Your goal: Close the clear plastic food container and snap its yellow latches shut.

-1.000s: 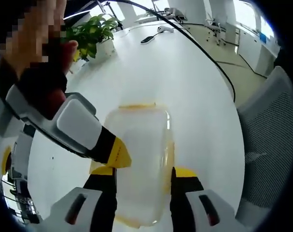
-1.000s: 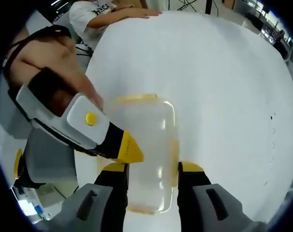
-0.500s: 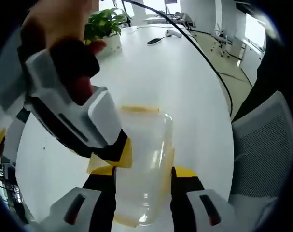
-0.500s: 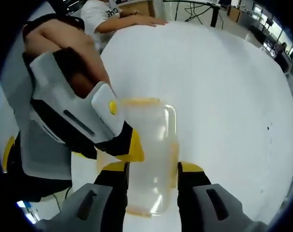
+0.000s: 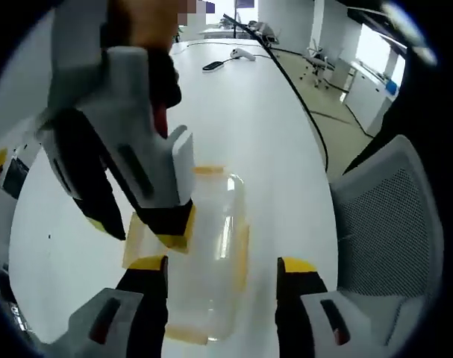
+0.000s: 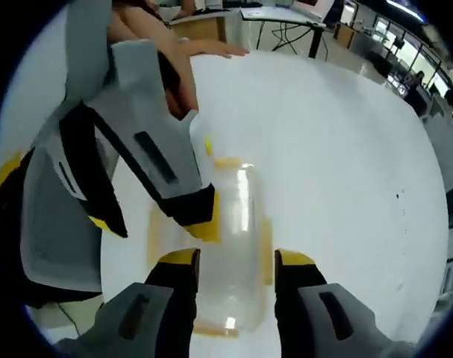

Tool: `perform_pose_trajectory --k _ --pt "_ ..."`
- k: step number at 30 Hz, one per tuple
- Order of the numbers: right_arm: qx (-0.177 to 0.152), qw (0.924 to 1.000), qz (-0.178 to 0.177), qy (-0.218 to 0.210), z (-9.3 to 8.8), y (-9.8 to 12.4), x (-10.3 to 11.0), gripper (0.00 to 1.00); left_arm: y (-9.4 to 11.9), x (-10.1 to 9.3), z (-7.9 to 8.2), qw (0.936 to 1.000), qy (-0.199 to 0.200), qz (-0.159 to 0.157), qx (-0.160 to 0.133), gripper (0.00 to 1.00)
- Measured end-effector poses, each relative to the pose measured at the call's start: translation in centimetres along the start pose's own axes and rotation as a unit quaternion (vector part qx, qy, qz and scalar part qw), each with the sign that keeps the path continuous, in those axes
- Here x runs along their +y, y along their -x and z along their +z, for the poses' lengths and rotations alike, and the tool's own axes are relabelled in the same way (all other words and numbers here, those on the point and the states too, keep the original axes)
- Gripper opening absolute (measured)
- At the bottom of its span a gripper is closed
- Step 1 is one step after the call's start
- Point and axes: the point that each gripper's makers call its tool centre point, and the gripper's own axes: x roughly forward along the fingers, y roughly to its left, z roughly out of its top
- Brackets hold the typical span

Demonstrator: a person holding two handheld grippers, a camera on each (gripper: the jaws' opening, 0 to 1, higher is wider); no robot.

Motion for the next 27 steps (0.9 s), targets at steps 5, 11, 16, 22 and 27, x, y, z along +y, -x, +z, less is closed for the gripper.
perform_pose_trajectory --k 5,11,16,22,27 --pt "-0.051 0.9966 -0.003 -0.064 1.0 -0.2 1.0 0.55 0.2 -0.2 -0.1 0.9999 -0.007 -0.009 -0.003 0.59" --pt "-0.048 0.9965 -0.013 -0.067 0.7 0.0 1.6 0.71 -0.4 -0.3 -0.9 0.9996 -0.025 0.003 0.014 0.75" --pt "-0.056 0.9953 -0.016 -0.078 0.5 0.7 1.3 0.77 0.3 0.2 -0.4 0.9997 -0.024 0.003 -0.001 0.75" --pt "-0.076 0.9919 -0.003 -0.102 0.5 1.2 1.7 0.88 0.8 0.5 -0.6 0.9999 -0.007 -0.003 -0.008 0.76" --pt "-0.066 0.9940 -0.001 -0.087 -0.3 1.2 2.6 0.93 1.2 0.8 -0.8 0.9999 0.005 0.000 -0.012 0.79"
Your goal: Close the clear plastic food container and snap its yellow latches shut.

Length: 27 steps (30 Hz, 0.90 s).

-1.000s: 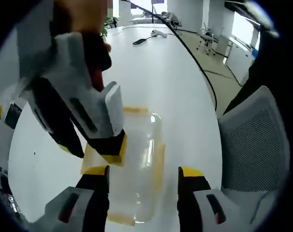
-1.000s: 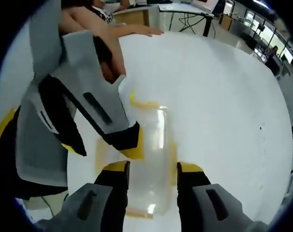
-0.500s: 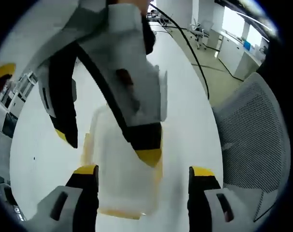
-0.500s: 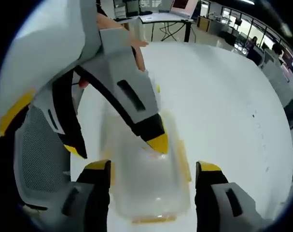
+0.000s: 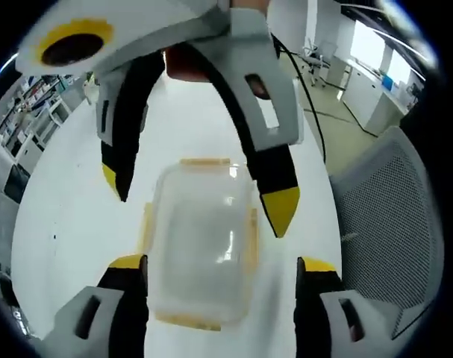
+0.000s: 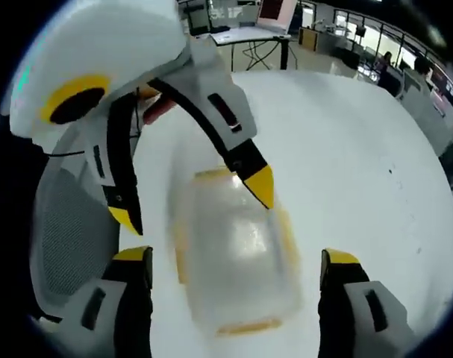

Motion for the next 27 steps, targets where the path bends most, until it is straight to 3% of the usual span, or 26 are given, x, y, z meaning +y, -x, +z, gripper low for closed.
perform_pose_trajectory --k 7,11,16,20,27 --pt "0.014 0.9999 -0.003 0.007 -1.0 0.4 0.2 0.95 0.6 0.5 0.0 0.9999 0.014 0.000 -0.010 0.83" --pt "0.037 0.9989 -0.006 0.028 -2.2 0.5 0.3 0.97 0.5 1.0 -1.0 0.9999 -0.003 0.005 0.015 0.86" --pt "0.039 0.9988 -0.001 0.029 -2.8 0.5 0.5 1.00 0.4 0.9 -1.0 0.9998 0.013 -0.007 0.014 0.90" --pt "0.049 0.9979 -0.003 0.042 -3.5 0.4 0.7 1.00 0.0 1.4 -1.8 0.9995 0.014 0.002 0.028 0.97" --pt "0.062 0.9964 -0.005 0.057 -4.1 -0.1 0.7 0.99 -0.7 1.4 -2.9 0.9988 0.016 -0.005 0.045 0.97"
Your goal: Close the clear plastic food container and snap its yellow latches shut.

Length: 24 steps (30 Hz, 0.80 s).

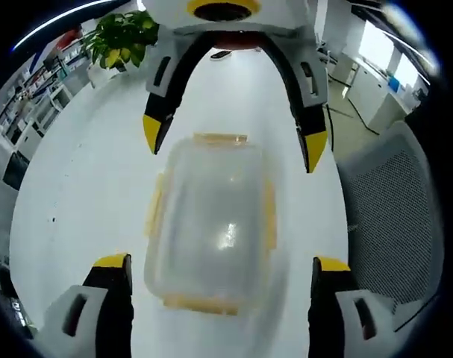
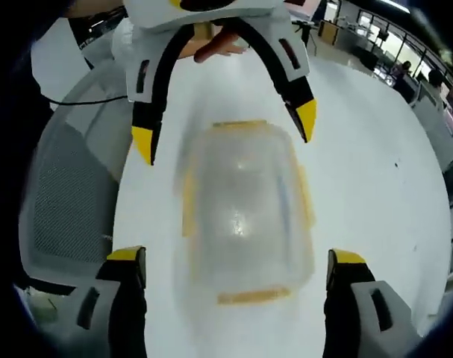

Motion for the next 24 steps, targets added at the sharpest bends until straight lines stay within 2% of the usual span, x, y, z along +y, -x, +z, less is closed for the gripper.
perform_pose_trajectory --k 5,13,16,24 --pt "0.011 0.9999 -0.002 0.008 -0.4 -0.4 -0.2 0.96 -0.6 0.0 -0.3 0.9999 0.007 -0.004 0.009 0.98" --pt "0.016 0.9997 -0.013 0.012 -0.7 -0.5 -0.8 0.94 -1.6 -0.2 -0.8 0.9996 -0.003 0.005 0.026 0.98" --pt "0.013 0.9998 -0.011 0.008 -0.7 -0.6 -0.6 0.94 -1.6 0.0 -1.2 0.9991 -0.013 0.010 0.039 0.92" --pt "0.020 0.9995 -0.009 0.024 -1.0 -1.1 -0.5 0.86 -1.4 0.7 -1.1 0.9988 -0.009 0.025 0.040 0.81"
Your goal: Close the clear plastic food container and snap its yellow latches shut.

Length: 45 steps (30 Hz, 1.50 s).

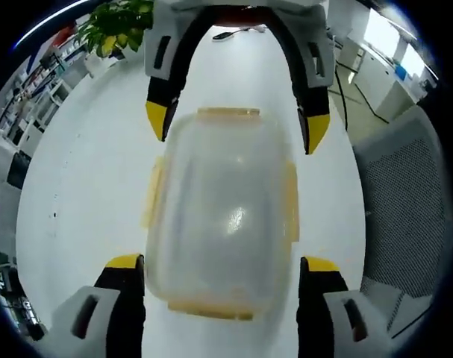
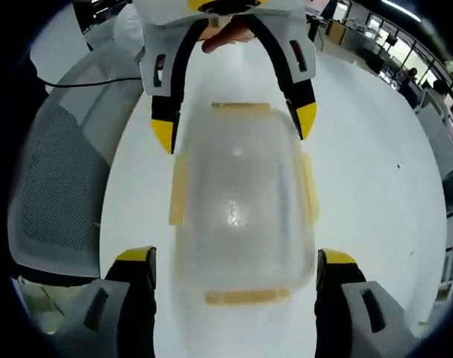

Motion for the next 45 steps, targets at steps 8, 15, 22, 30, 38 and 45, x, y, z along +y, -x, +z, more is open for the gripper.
perform_pose_trajectory --k 8,15,22,30,38,45 --pt "0.005 0.9999 -0.010 0.012 0.09 -0.16 -0.54 0.76 -0.36 0.38 -0.14 0.9997 -0.019 0.014 0.006 0.76" --pt "0.004 0.9999 -0.008 0.008 -0.09 -0.22 -0.63 0.74 -0.59 0.29 -0.13 0.9995 -0.023 0.017 0.011 0.76" --pt "0.017 0.9998 -0.009 0.008 -0.23 -0.34 -0.61 0.74 -0.67 0.23 -0.09 0.9994 -0.020 0.017 0.020 0.76" --pt "0.011 0.9999 -0.011 0.006 -0.15 -0.33 -0.61 0.74 -0.65 0.23 -0.10 0.9996 -0.018 0.017 0.014 0.75" --pt "0.017 0.9998 -0.006 0.007 -0.10 -0.41 -0.71 0.74 -0.65 0.33 -0.11 0.9997 -0.015 0.016 0.009 0.75" --pt "0.022 0.9997 -0.007 0.009 0.29 -0.65 -0.65 0.74 -0.59 0.37 -0.43 0.9996 -0.014 0.017 0.017 0.76"
